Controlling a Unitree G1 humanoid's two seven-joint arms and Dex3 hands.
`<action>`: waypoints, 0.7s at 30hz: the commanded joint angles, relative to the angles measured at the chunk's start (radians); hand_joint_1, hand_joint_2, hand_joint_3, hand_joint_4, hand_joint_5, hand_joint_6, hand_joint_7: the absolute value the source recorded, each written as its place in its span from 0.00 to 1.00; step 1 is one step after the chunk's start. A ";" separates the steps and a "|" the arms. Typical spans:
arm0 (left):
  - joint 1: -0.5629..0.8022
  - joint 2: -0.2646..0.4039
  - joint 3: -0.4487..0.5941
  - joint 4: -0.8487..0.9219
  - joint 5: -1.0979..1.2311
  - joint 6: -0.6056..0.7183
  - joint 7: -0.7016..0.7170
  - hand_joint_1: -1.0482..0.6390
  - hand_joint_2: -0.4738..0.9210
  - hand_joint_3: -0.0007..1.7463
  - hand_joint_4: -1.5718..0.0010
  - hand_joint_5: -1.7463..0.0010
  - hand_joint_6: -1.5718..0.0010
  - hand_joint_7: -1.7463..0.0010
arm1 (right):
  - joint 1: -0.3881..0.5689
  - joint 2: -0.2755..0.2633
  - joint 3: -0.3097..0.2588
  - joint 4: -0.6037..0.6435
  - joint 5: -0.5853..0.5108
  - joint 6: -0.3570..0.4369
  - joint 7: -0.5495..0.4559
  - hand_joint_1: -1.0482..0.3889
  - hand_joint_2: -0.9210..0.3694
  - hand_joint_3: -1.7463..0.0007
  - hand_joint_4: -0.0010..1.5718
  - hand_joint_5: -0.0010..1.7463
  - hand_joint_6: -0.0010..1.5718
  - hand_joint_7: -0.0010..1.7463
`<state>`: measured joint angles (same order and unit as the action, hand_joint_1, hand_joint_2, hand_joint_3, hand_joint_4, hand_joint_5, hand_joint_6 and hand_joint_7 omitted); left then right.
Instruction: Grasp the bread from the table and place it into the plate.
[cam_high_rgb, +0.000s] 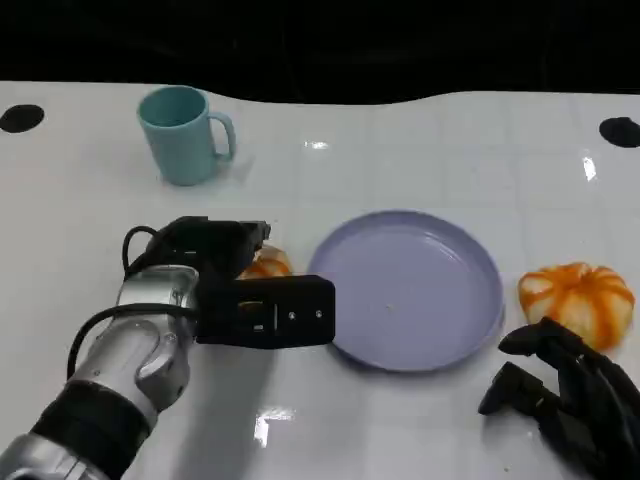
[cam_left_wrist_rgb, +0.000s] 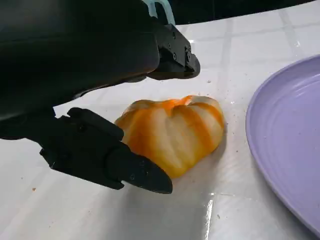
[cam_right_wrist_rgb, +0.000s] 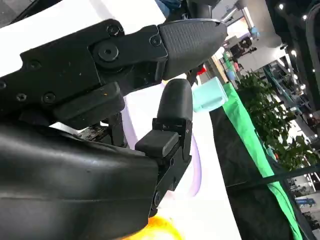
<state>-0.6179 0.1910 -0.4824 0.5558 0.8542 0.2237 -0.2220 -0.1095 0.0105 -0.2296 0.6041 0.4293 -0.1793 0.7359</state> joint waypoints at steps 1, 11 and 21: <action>-0.057 -0.015 -0.010 0.142 -0.028 -0.023 0.048 0.40 0.89 0.00 0.97 0.90 0.85 0.99 | 0.017 -0.012 -0.004 -0.005 0.005 -0.001 0.002 0.37 0.00 0.88 0.42 0.86 0.39 0.68; -0.160 -0.072 -0.042 0.456 -0.081 -0.136 0.169 0.45 0.91 0.00 0.94 0.90 0.82 0.99 | 0.025 -0.015 -0.001 -0.018 0.004 0.011 -0.005 0.37 0.00 0.88 0.42 0.86 0.39 0.68; -0.200 -0.082 -0.039 0.634 -0.124 -0.264 0.330 0.45 1.00 0.10 0.54 0.74 0.49 0.93 | 0.034 -0.017 0.004 -0.038 0.002 0.026 -0.017 0.37 0.00 0.87 0.43 0.86 0.39 0.67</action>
<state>-0.8189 0.1028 -0.5141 1.1475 0.7355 -0.0239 0.0649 -0.0925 0.0098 -0.2213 0.5802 0.4267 -0.1681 0.7289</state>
